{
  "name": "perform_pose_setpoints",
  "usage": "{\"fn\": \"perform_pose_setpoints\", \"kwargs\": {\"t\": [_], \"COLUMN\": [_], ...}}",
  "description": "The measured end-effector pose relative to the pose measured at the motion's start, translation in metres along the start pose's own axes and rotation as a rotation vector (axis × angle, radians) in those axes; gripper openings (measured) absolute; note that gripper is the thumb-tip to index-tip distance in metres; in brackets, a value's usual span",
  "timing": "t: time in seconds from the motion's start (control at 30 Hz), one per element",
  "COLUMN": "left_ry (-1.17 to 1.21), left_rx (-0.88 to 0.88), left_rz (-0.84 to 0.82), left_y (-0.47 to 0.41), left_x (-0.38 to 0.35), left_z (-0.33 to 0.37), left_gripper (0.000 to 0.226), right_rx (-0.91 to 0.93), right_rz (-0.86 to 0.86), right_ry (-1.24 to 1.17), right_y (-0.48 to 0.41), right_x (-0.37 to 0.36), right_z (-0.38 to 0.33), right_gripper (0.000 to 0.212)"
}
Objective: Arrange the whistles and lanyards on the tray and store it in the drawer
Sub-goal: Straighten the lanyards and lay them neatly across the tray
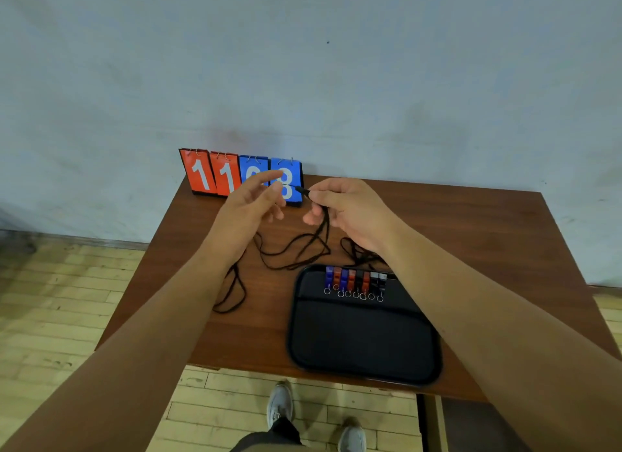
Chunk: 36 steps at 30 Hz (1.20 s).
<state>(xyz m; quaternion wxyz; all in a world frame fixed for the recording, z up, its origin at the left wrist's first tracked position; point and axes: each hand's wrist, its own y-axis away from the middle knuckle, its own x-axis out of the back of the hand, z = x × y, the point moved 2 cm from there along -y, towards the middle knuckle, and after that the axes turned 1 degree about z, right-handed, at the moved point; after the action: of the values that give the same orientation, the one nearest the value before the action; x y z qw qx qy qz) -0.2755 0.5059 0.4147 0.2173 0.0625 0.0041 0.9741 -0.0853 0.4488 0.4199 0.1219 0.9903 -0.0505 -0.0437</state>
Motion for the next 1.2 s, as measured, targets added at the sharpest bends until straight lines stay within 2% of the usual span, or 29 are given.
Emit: {"fn": "perform_pose_setpoints", "kwargs": {"t": [0.07,0.17,0.4,0.53,0.63,0.9,1.07,1.2], "left_ry": [0.01,-0.096,-0.236,-0.273,-0.205,-0.009,0.145,0.067], "left_rx": [-0.008,-0.01,-0.045,-0.04,-0.002,0.221,0.399,0.472], "left_rz": [-0.079,-0.157,-0.307,-0.238,-0.165,-0.031,0.051,0.042], "left_y": [0.002,0.004,0.01,0.004,-0.002,-0.014,-0.014,-0.014], "left_x": [-0.005,-0.013,-0.04,-0.052,-0.054,-0.051,-0.049,-0.045], "left_z": [0.007,0.013,0.024,0.024,0.017,-0.026,-0.061,-0.093], "left_gripper": [0.028,0.019,0.012,0.013,0.016,0.012,0.011,0.011], "right_rx": [-0.02,-0.009,0.06,0.07,0.04,-0.117,-0.202,-0.264], "right_rz": [-0.046,-0.071,-0.028,0.044,0.1,0.211,0.199,0.163], "right_ry": [0.037,0.093,0.337,0.502,0.573,0.471,0.495,0.494], "right_y": [0.008,0.015,0.033,0.044,0.053,0.079,0.092,0.096], "right_x": [0.001,0.007,0.037,0.055,0.074,0.137,0.162,0.167], "right_z": [-0.005,-0.009,-0.015,-0.011,0.001,0.054,0.078,0.093], "right_gripper": [0.019,0.016,0.011,0.014,0.016,0.016,0.014,0.011]}}
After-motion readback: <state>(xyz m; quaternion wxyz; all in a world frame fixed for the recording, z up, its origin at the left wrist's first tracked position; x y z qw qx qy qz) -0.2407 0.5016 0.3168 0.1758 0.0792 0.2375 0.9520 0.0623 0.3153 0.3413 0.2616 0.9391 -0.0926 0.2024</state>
